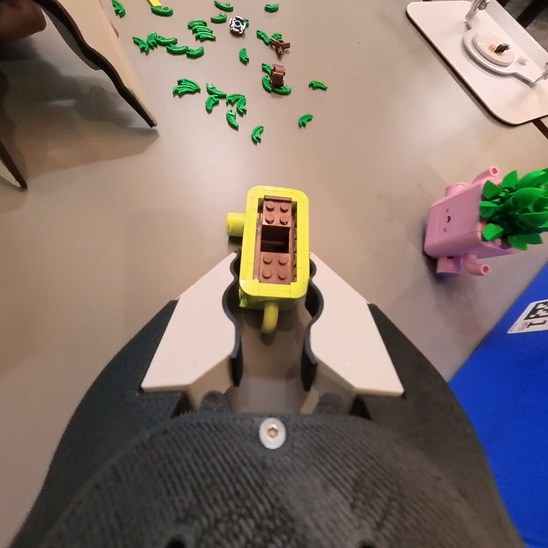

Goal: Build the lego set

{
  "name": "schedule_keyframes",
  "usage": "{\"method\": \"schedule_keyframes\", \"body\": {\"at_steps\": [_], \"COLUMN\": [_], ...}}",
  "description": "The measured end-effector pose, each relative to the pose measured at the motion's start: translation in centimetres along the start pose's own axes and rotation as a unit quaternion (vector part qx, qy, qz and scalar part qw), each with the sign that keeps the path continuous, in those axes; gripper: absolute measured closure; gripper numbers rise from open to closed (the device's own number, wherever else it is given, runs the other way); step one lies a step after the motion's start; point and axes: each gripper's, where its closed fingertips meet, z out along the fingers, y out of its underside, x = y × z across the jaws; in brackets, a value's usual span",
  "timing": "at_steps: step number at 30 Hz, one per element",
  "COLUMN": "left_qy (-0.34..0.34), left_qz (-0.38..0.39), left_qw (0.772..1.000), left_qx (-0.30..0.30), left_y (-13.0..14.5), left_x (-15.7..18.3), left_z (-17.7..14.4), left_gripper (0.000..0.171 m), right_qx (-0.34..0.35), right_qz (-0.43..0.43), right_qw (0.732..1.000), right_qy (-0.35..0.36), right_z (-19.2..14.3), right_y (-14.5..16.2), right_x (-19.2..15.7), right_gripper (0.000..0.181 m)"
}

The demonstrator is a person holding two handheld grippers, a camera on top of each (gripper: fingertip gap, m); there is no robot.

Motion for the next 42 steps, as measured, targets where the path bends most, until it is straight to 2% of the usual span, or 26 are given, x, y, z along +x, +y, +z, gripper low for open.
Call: {"method": "schedule_keyframes", "body": {"at_steps": [3, 5, 7, 9, 11, 13, 15, 18, 21, 27, 30, 32, 35, 37, 38, 40, 42], "left_qy": [-0.001, -0.003, -0.035, -0.059, -0.085, -0.124, -0.145, -0.225, -0.247, -0.272, -0.277, -0.273, -0.233, -0.176, -0.161, -0.147, -0.142], "left_qz": [0.001, 0.001, -0.019, -0.073, -0.161, -0.260, -0.302, -0.274, -0.246, -0.231, -0.222, -0.207, -0.170, -0.137, -0.129, -0.111, -0.079], "left_qw": [1.000, 1.000, 0.999, 0.993, 0.973, 0.943, 0.929, 0.930, 0.935, 0.934, 0.935, 0.938, 0.949, 0.952, 0.948, 0.938, 0.927], "left_qx": [0.000, 0.002, 0.021, 0.076, 0.140, 0.167, 0.156, 0.103, 0.070, 0.008, 0.021, 0.041, 0.125, 0.208, 0.244, 0.294, 0.337], "left_y": [0.0, 0.0, -0.4, -1.4, -2.5, -2.5, -2.3, -1.6, -2.0, -0.9, -1.0, -1.7, -4.6, -7.1, -8.0, -9.2, -10.3], "left_x": [0.0, 0.0, -1.2, -2.9, -5.6, -9.1, -11.7, -15.5, -16.9, -17.7, -17.9, -17.7, -15.8, -13.1, -11.9, -9.4, -6.7], "left_z": [0.0, -0.1, -0.5, -1.9, -3.6, -4.9, -4.8, -3.8, -2.1, -0.1, -0.4, -1.1, -2.4, -3.7, -4.6, -6.3, -8.0], "left_gripper": [0.080, 0.081, 0.096, 0.115, 0.130, 0.132, 0.125, 0.121, 0.126, 0.143, 0.158, 0.158, 0.157, 0.157, 0.157, 0.157, 0.157], "right_qx": [-0.001, 0.002, 0.026, 0.071, 0.113, 0.143, 0.159, 0.173, 0.186, 0.198, 0.203, 0.208, 0.222, 0.258, 0.294, 0.356, 0.353], "right_qz": [-0.001, -0.004, -0.010, -0.012, -0.008, -0.009, -0.016, -0.034, -0.049, -0.048, -0.048, -0.048, -0.053, -0.034, 0.000, 0.086, 0.152], "right_qw": [1.000, 1.000, 1.000, 0.997, 0.992, 0.985, 0.980, 0.975, 0.971, 0.969, 0.968, 0.967, 0.963, 0.956, 0.949, 0.930, 0.922], "right_qy": [-0.006, -0.006, 0.000, 0.017, 0.055, 0.092, 0.118, 0.134, 0.144, 0.137, 0.135, 0.136, 0.143, 0.136, 0.111, 0.019, -0.050], "right_z": [0.0, 0.0, -0.3, -1.1, -2.0, -2.9, -3.6, -4.2, -4.6, -4.7, -4.8, -4.9, -5.3, -6.1, -6.6, -7.7, -7.7], "right_y": [0.0, -0.1, -0.8, -2.1, -3.1, -3.7, -4.1, -4.6, -5.0, -5.2, -5.4, -5.5, -6.2, -7.7, -9.1, -11.9, -13.4], "right_x": [-0.2, -0.2, -0.1, 0.2, 1.3, 2.4, 2.9, 2.8, 2.6, 2.3, 2.2, 2.2, 2.0, 1.3, 0.5, -1.6, -3.0], "right_gripper": [0.138, 0.123, 0.115, 0.115, 0.122, 0.125, 0.131, 0.139, 0.145, 0.146, 0.146, 0.146, 0.147, 0.150, 0.153, 0.157, 0.155]}}
